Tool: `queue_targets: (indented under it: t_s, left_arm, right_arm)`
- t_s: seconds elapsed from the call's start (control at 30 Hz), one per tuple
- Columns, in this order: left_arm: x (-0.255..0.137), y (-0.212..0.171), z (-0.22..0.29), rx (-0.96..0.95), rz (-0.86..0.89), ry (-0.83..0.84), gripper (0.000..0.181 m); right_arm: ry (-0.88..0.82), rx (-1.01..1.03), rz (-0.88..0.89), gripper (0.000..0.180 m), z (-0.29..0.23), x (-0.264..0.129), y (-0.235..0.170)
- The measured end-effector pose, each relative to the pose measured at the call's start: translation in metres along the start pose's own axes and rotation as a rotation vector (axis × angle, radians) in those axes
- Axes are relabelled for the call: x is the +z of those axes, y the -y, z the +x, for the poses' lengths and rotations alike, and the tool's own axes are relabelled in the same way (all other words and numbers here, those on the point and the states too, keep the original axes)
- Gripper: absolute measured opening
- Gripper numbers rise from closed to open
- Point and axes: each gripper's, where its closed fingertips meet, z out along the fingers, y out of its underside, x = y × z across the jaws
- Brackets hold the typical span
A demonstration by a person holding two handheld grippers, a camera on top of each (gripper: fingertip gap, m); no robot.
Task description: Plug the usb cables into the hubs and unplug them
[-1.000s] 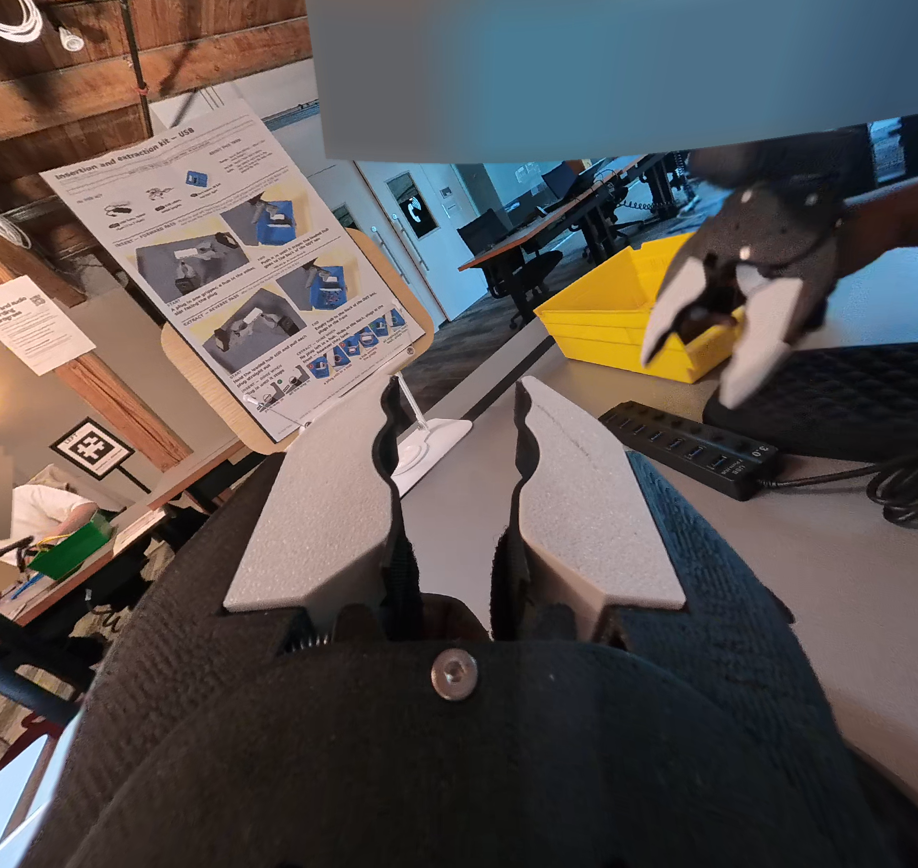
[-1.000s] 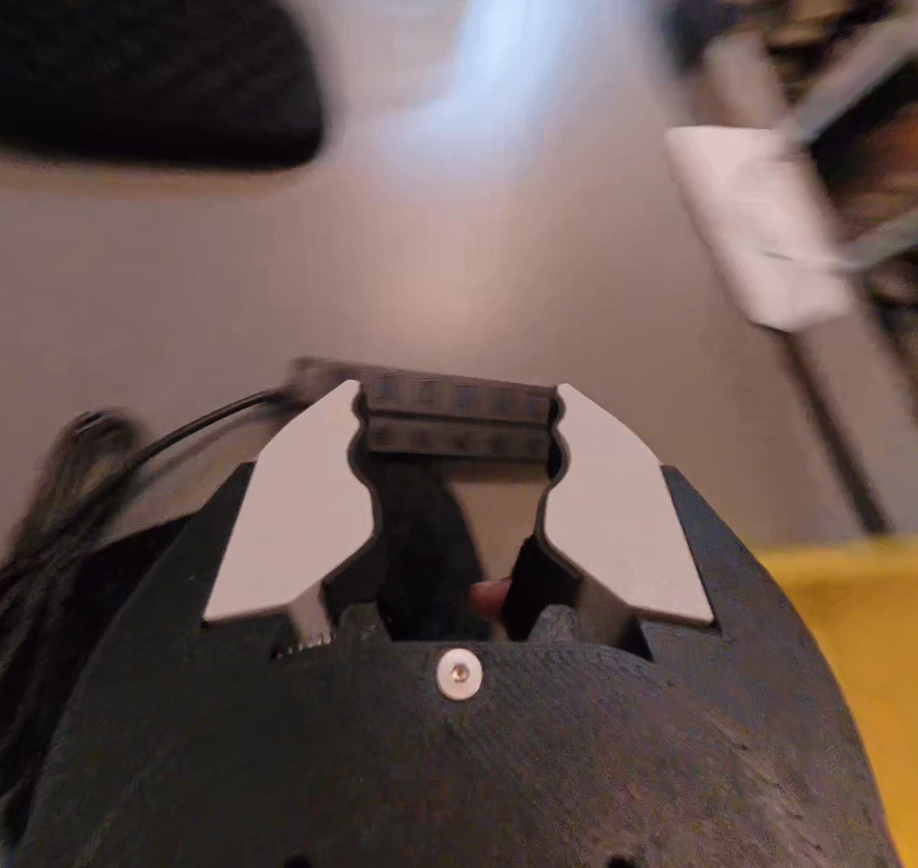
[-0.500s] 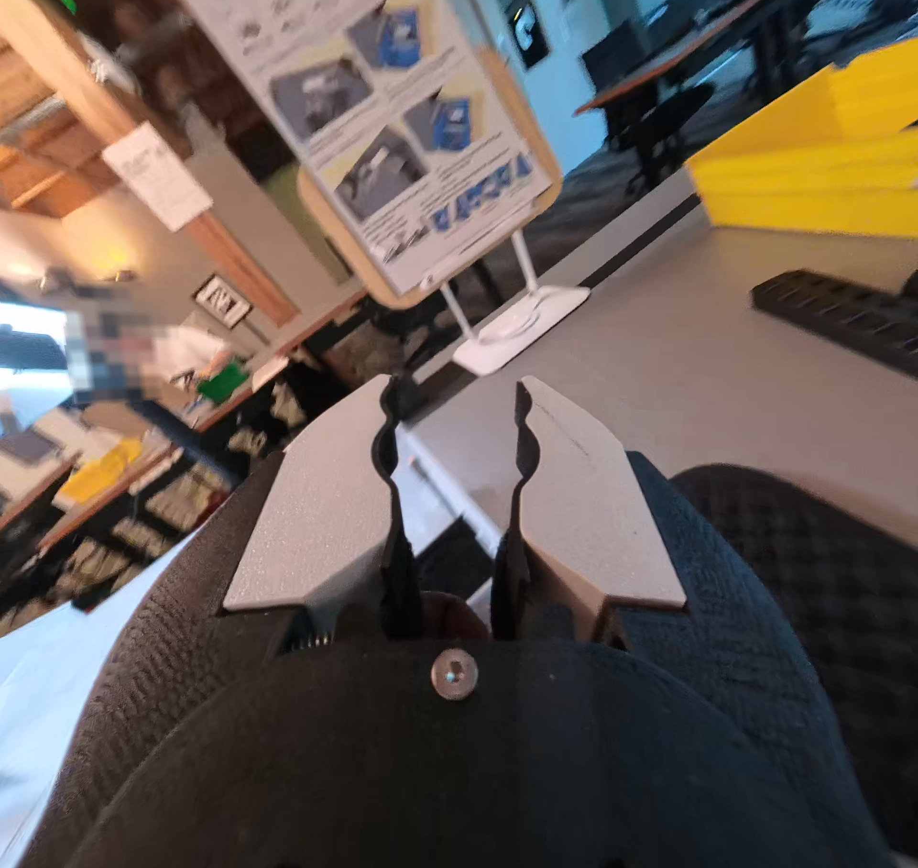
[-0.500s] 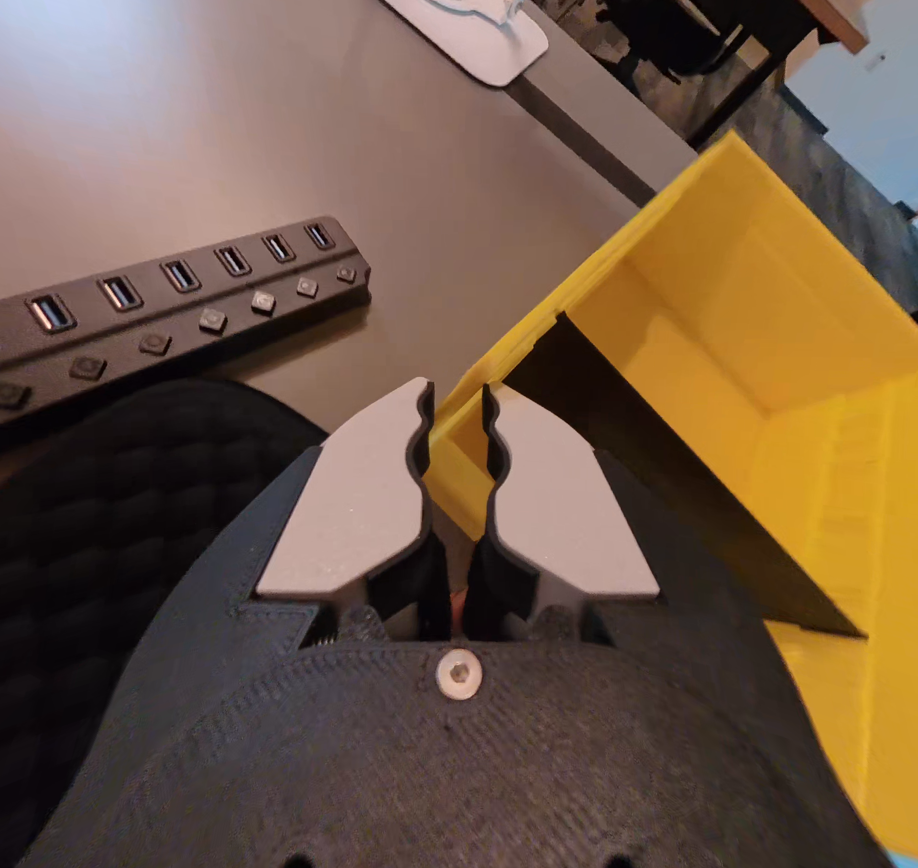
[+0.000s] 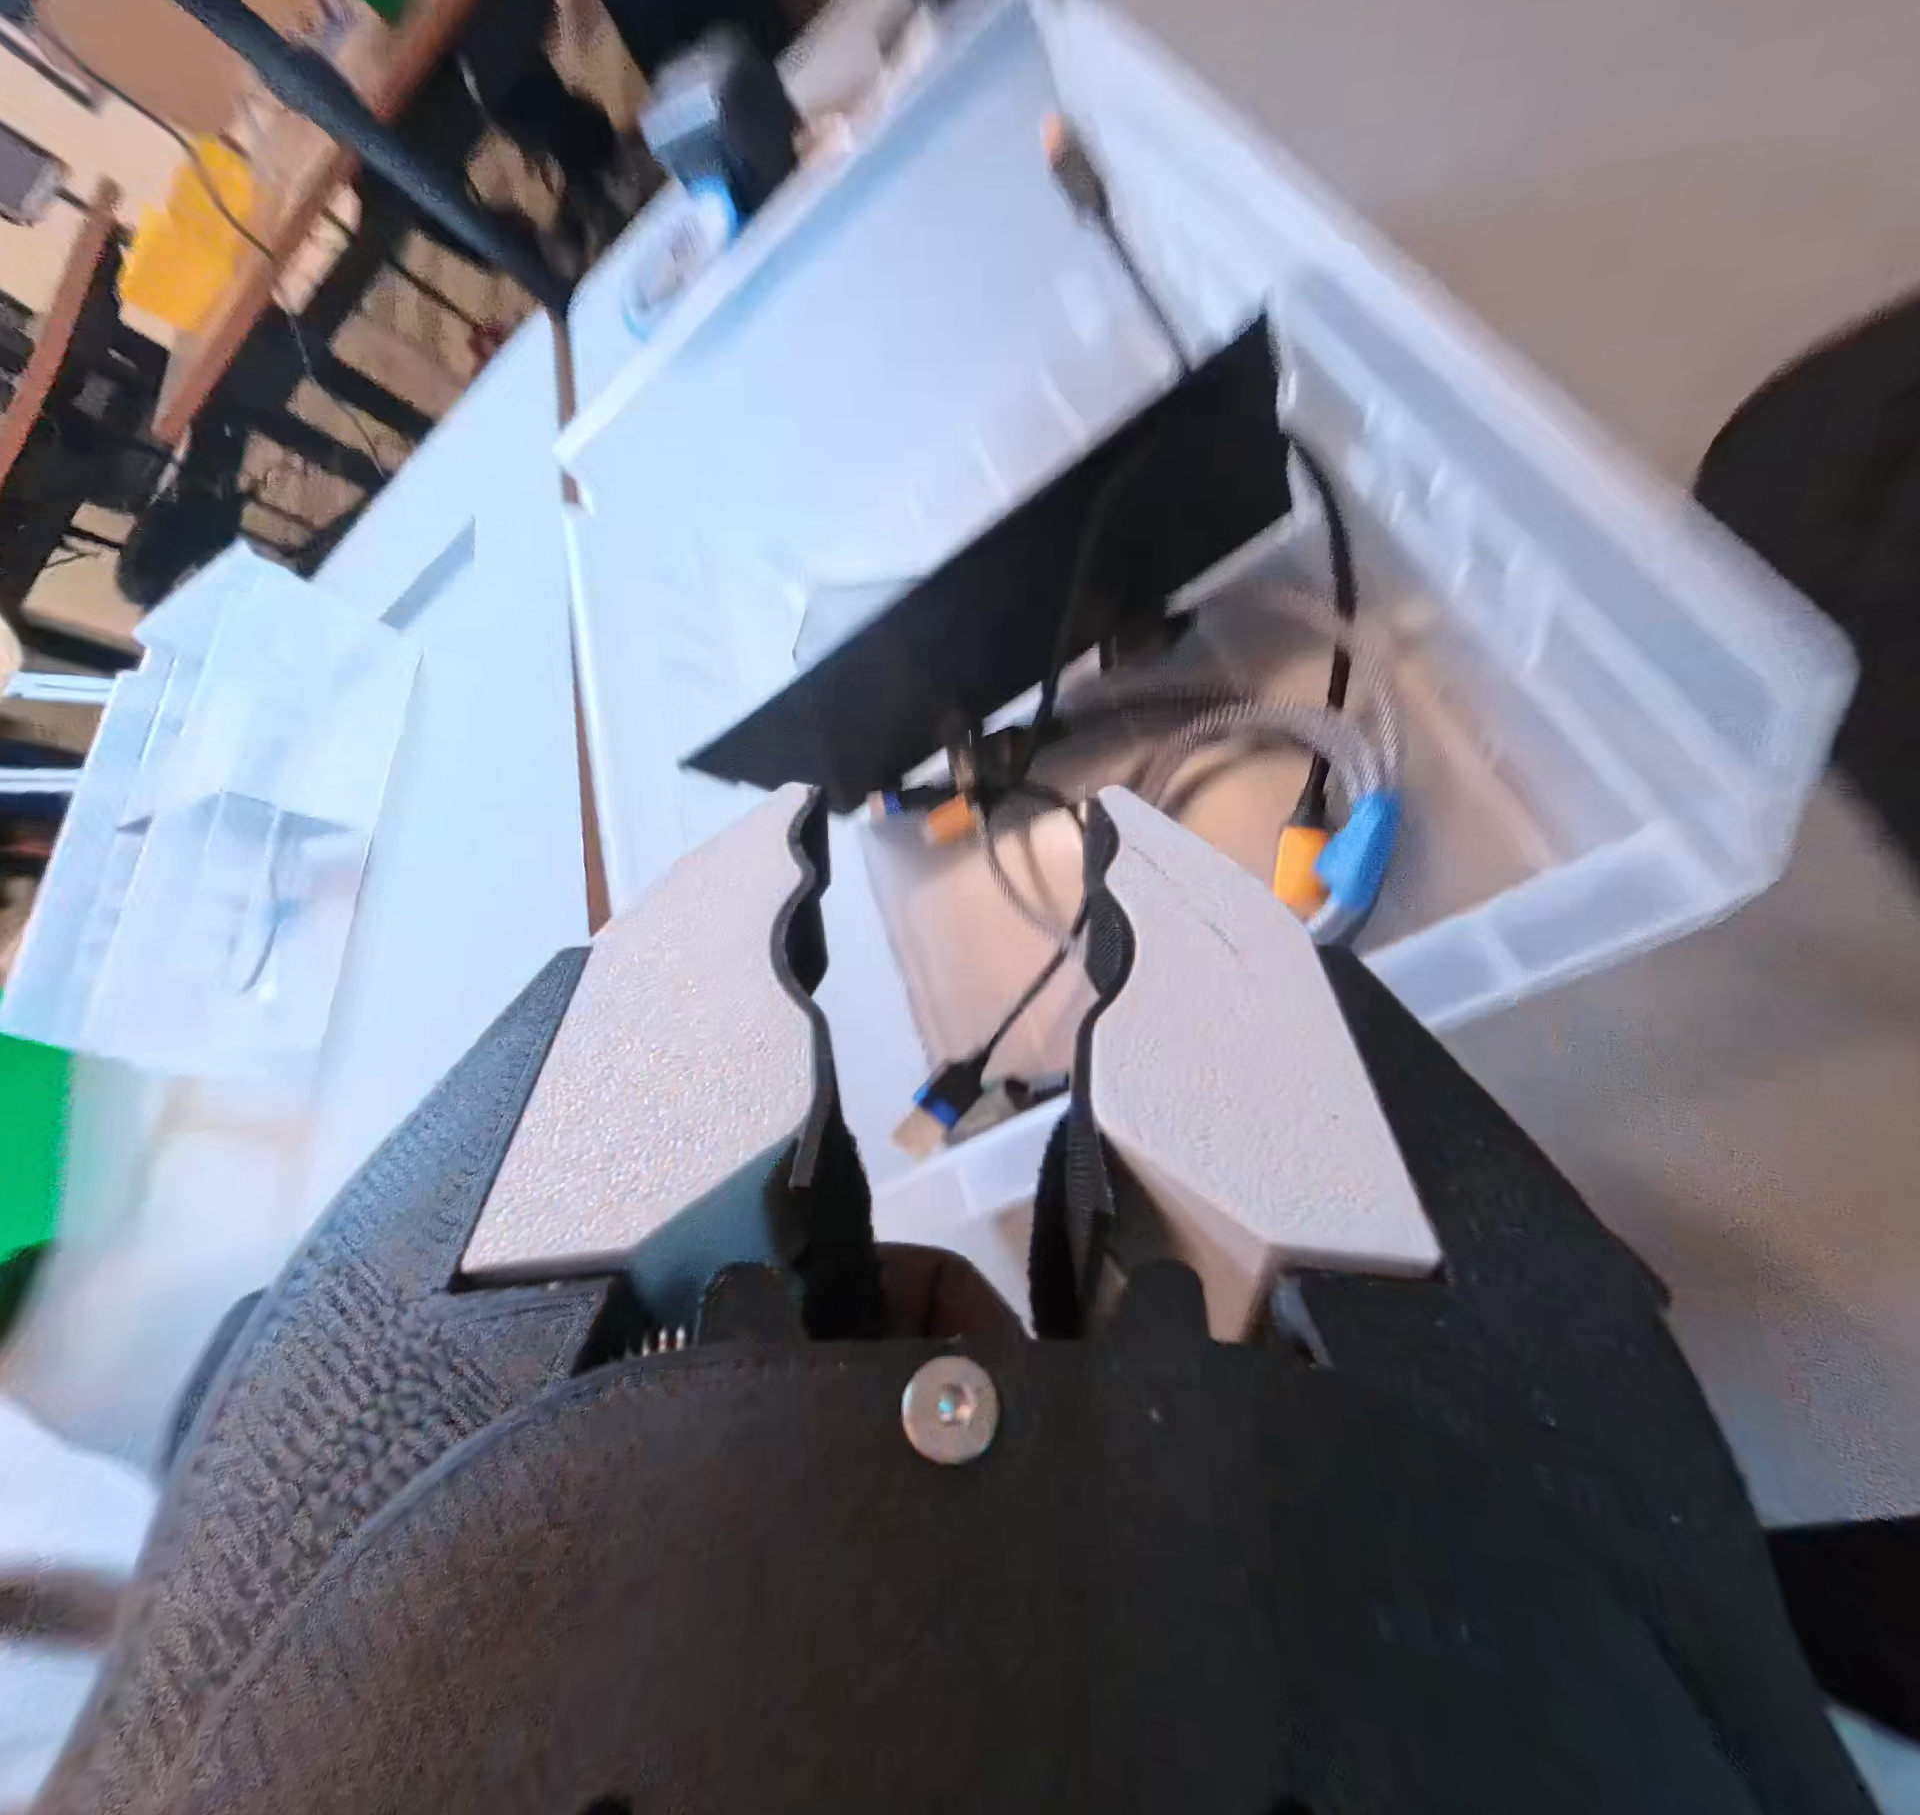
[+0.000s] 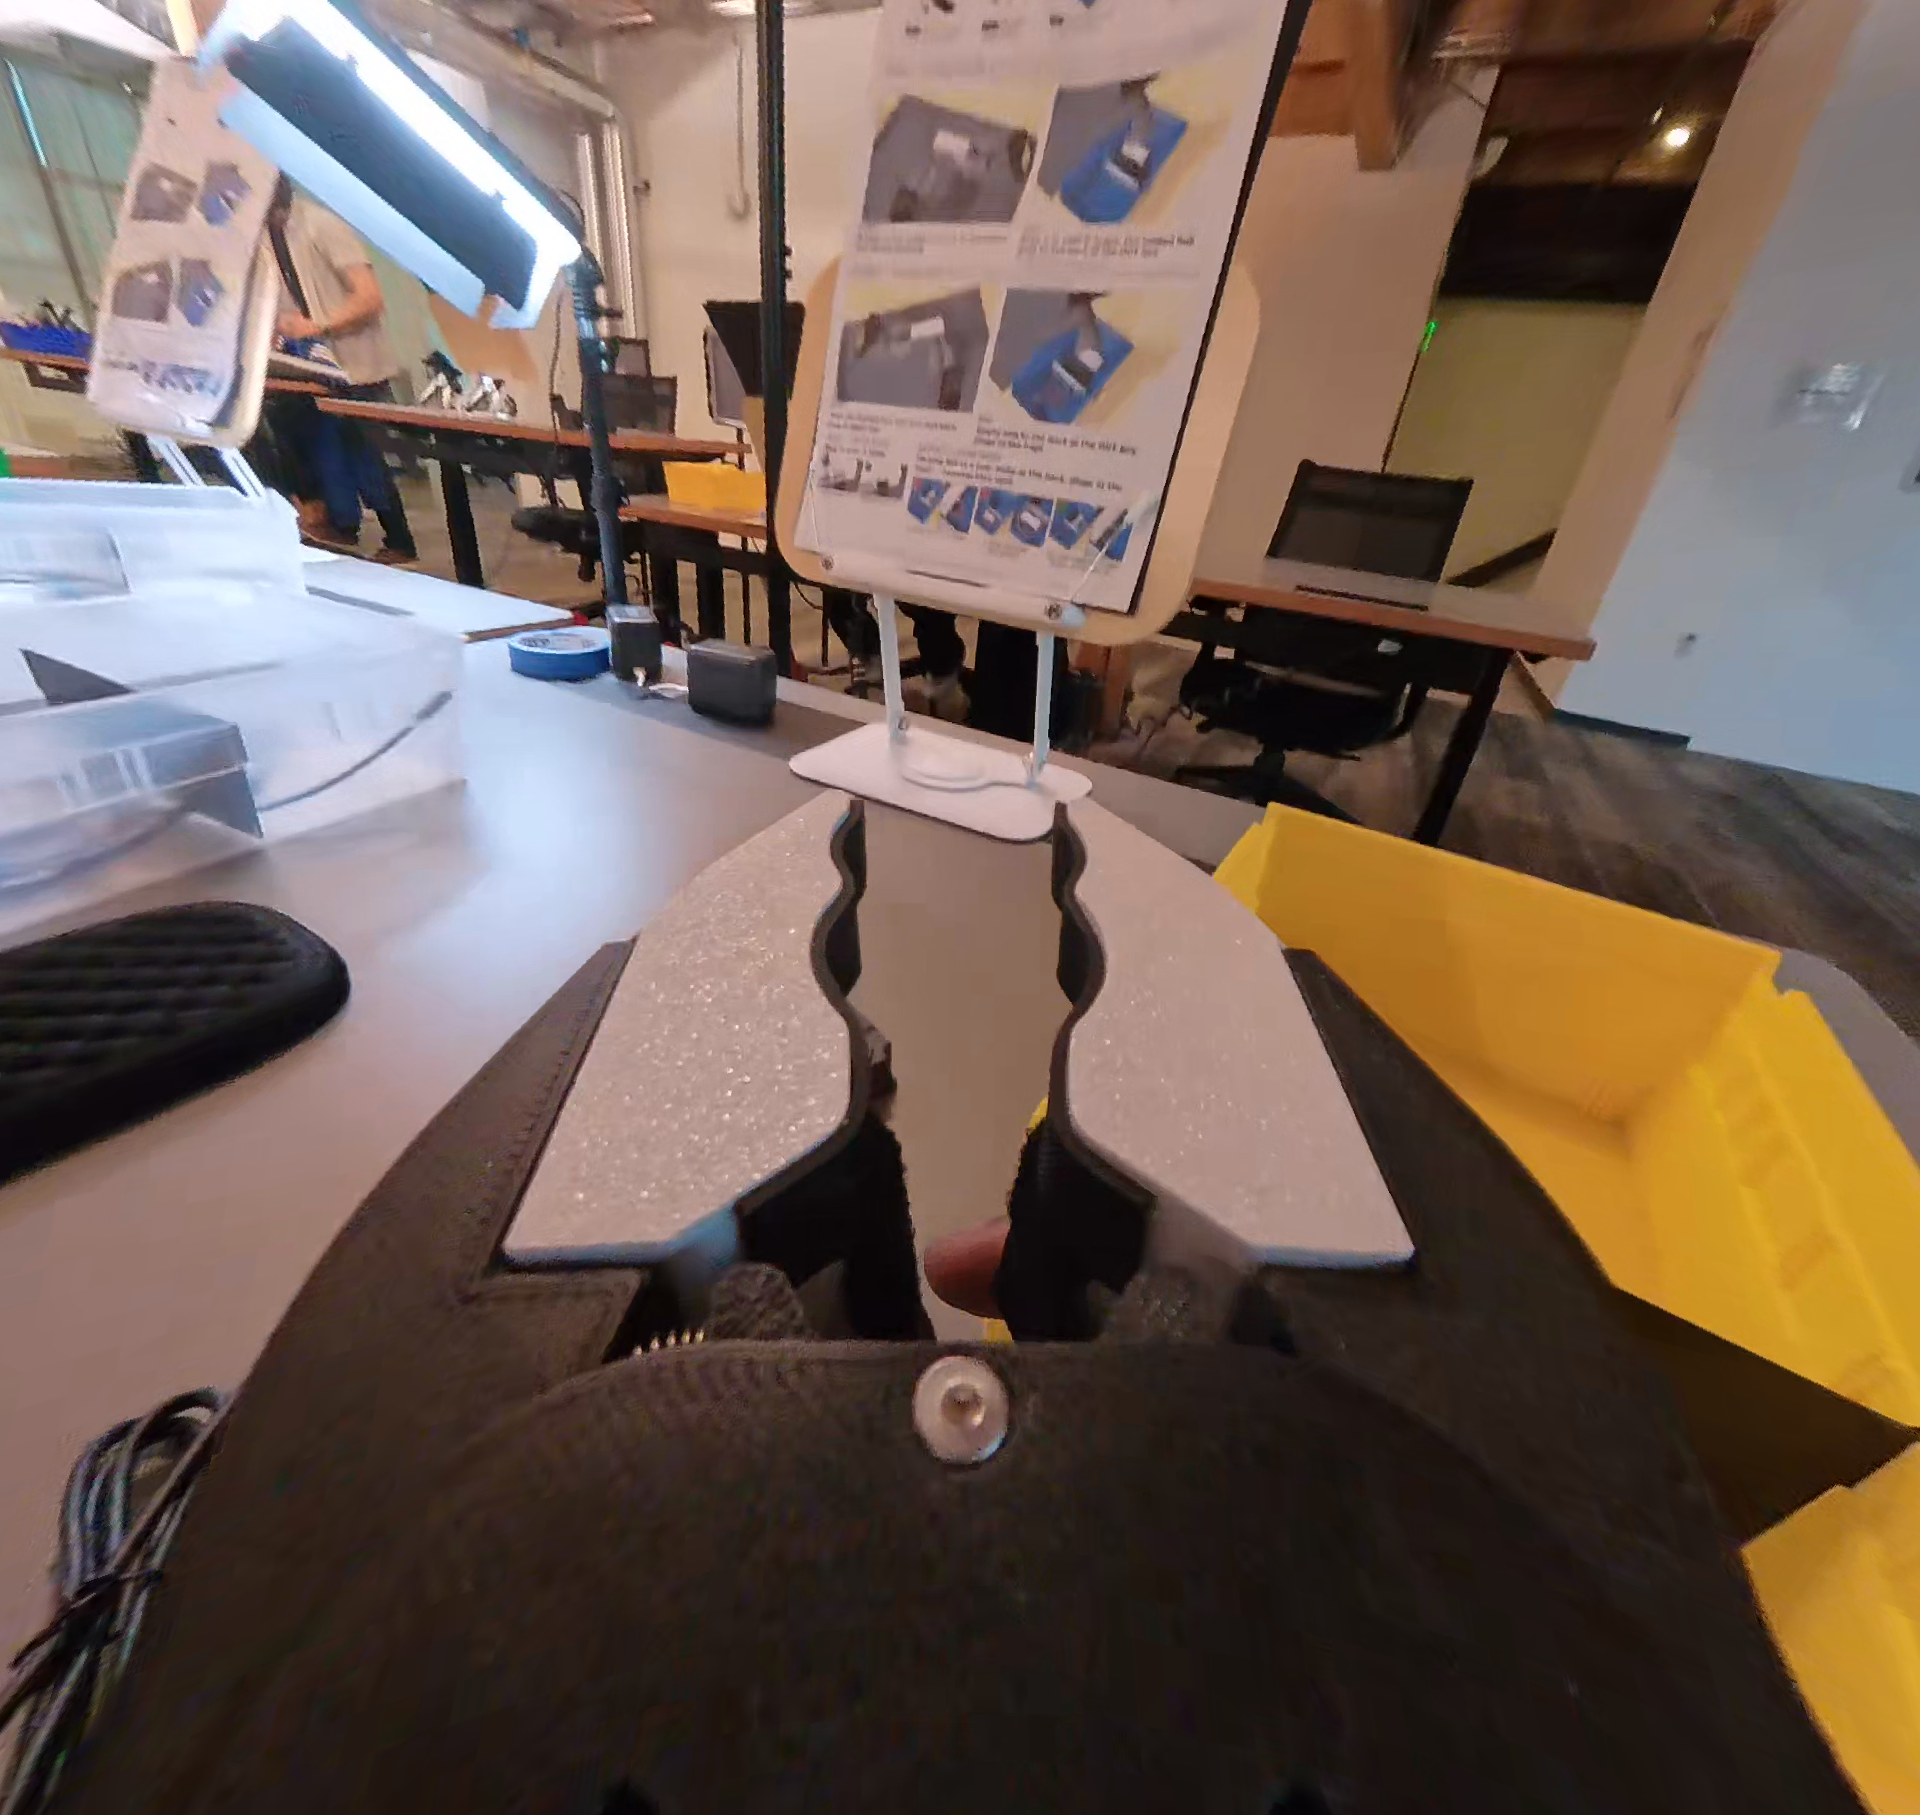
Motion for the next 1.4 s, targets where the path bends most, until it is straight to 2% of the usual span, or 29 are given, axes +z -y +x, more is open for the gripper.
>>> queue_targets:
  t_s: [0.1, 0.27, 0.33, 0.43, 0.67, 0.73, 0.77, 0.87, 1.07, 1.27, 1.4]
  left_arm:
    - [0.018, -0.029, 0.021, 0.073, -0.195, -0.087, 0.026]
    - [0.017, -0.009, 0.08, -0.102, -0.056, -0.499, 0.023]
    - [0.015, -0.015, 0.095, -0.127, -0.095, -0.606, 0.024]
    - [0.02, -0.027, 0.091, -0.097, -0.209, -0.598, 0.022]
    - [0.032, -0.035, 0.096, 0.059, -0.452, -0.782, 0.033]
    - [0.04, -0.046, 0.1, 0.107, -0.534, -0.763, 0.028]
    - [0.041, -0.042, 0.101, 0.114, -0.506, -0.753, 0.022]
    - [0.037, -0.039, 0.096, 0.139, -0.48, -0.705, 0.021]
    - [0.019, -0.002, 0.053, -0.051, -0.206, -0.555, 0.021]
    - [0.009, 0.007, 0.03, -0.232, -0.027, -0.549, 0.02]
    - [0.007, 0.006, 0.03, -0.271, 0.028, -0.577, 0.02]
  right_arm:
    - [-0.011, -0.03, 0.029, 0.034, -0.001, -0.007, 0.013]
    - [-0.043, -0.089, 0.034, 0.031, -0.002, -0.011, 0.021]
    - [-0.041, -0.093, 0.03, 0.031, -0.003, -0.01, 0.02]
    - [-0.04, -0.096, 0.02, 0.031, -0.002, -0.006, 0.016]
    - [-0.046, -0.093, 0.038, 0.03, -0.005, -0.009, 0.018]
    - [-0.052, -0.093, 0.047, 0.029, -0.004, -0.011, 0.02]
    - [-0.055, -0.093, 0.047, 0.029, -0.002, -0.012, 0.02]
    - [-0.069, -0.093, 0.046, 0.029, 0.003, -0.015, 0.021]
    - [-0.077, -0.073, 0.058, 0.029, 0.006, -0.018, 0.019]
    - [-0.079, -0.092, 0.036, 0.029, 0.005, -0.015, 0.016]
    - [-0.078, -0.106, 0.026, 0.029, 0.004, -0.015, 0.016]
